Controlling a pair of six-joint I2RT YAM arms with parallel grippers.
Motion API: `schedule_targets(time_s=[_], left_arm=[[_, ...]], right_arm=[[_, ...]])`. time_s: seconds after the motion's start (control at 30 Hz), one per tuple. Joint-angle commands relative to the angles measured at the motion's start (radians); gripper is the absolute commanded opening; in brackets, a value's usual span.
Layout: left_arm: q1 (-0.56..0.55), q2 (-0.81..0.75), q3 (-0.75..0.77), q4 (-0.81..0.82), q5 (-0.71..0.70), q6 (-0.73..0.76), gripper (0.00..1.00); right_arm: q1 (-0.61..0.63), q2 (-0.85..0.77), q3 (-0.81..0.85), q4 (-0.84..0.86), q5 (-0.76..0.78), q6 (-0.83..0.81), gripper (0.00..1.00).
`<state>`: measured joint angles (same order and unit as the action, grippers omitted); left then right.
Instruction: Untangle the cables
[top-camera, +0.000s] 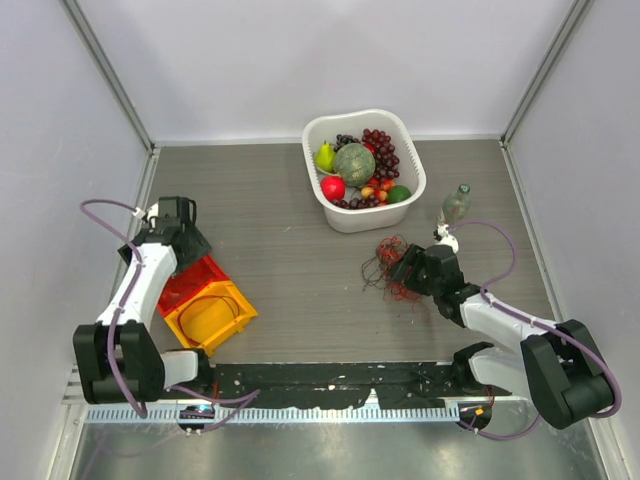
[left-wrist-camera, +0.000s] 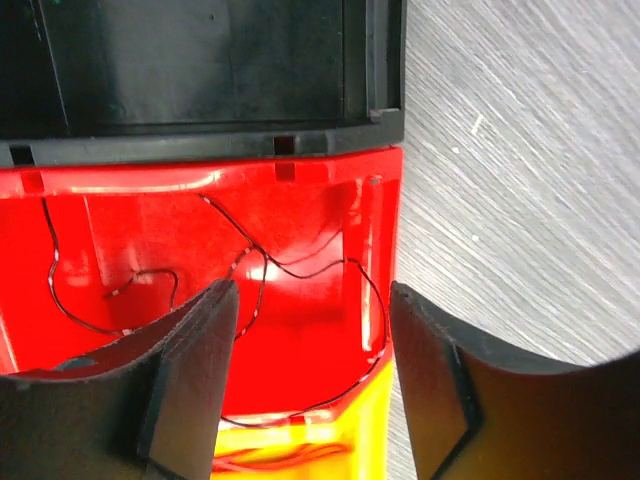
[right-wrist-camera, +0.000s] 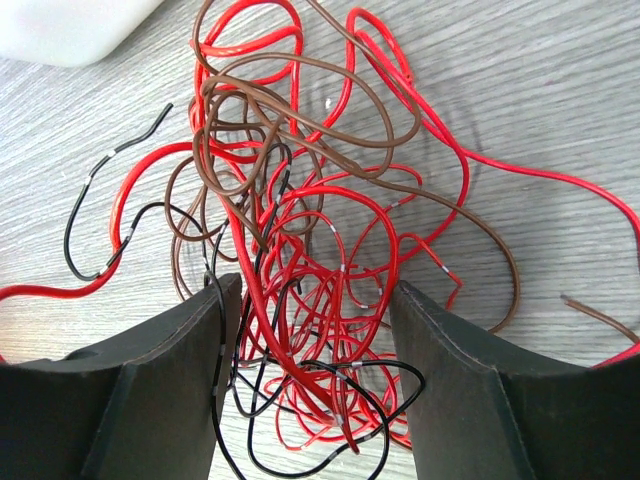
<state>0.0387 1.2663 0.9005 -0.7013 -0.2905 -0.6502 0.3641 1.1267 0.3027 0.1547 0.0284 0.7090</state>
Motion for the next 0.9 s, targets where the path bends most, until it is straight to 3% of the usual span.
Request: schedule_targets(time_s=[0.0, 0.1, 0.23, 0.33, 0.43, 0.63, 0.77, 0.87], left_arm=[[0.001, -0.117, 0.035, -0.014, 0.060, -0.040, 0.68], [-0.011, -0.214, 0.022, 0.035, 0.203, -0.005, 0.69], [-0.118, -0.335, 0.009, 0.094, 0.341, 0.038, 0.68], [-0.274, -0.398, -0.066, 0.268, 0.471, 0.023, 0.68], [-0.454, -0.329, -0.132, 0.452, 0.571, -0.011, 0.70], [-0.750, -0.064, -0.103, 0.488, 0.453, 0.015, 0.76], [-0.806, 0.040, -0.101, 0.517, 0.413, -0.038, 0.84], [-0.829, 0.073, -0.121, 0.560, 0.401, -0.069, 0.84]], right_arm=[[0.013, 0.036, -0.001, -0.034, -0.013, -0.020, 0.64], [0.077, 0.036, 0.022, -0.032, -0.001, -0.040, 0.61], [0.292, 0.060, 0.084, -0.034, 0.012, -0.055, 0.59], [0.384, 0.081, 0.121, -0.043, -0.002, -0.057, 0.59], [0.420, 0.047, 0.131, -0.072, -0.004, -0.060, 0.59], [0.417, -0.137, 0.121, -0.254, 0.114, -0.036, 0.63], [0.417, -0.199, 0.096, -0.276, 0.113, -0.008, 0.65], [0.418, -0.193, 0.067, -0.216, 0.075, 0.009, 0.66]])
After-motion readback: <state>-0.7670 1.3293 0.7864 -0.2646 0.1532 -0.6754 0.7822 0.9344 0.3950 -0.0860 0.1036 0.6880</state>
